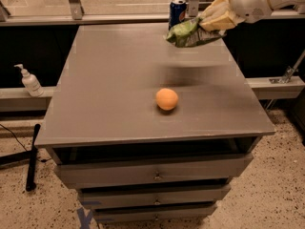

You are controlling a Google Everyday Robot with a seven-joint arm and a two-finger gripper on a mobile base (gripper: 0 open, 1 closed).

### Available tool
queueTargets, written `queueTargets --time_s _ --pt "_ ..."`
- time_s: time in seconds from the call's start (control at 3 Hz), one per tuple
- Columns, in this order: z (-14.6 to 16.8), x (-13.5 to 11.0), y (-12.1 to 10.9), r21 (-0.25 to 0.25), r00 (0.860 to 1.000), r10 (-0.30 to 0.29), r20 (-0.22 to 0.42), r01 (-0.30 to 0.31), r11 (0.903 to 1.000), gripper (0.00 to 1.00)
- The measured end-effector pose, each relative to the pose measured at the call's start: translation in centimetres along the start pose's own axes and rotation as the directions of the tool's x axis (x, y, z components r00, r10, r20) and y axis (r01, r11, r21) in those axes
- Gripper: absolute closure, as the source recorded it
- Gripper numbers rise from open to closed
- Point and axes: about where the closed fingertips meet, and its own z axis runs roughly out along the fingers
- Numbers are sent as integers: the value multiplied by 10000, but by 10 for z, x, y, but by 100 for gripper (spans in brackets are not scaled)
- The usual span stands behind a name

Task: Move green jalapeno chip bag near pepsi can

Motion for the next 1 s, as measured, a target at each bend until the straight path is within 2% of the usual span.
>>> queueTargets --time_s 0.33,0.67,1.0 --pt "13 6 -11 -140 9836 -1712 -573 1706 9852 100" --pt "16 21 -50 356 9184 -3738 -1298 3811 9239 100" --pt "14 30 -92 1040 8421 -5084 -1799 5302 8415 100"
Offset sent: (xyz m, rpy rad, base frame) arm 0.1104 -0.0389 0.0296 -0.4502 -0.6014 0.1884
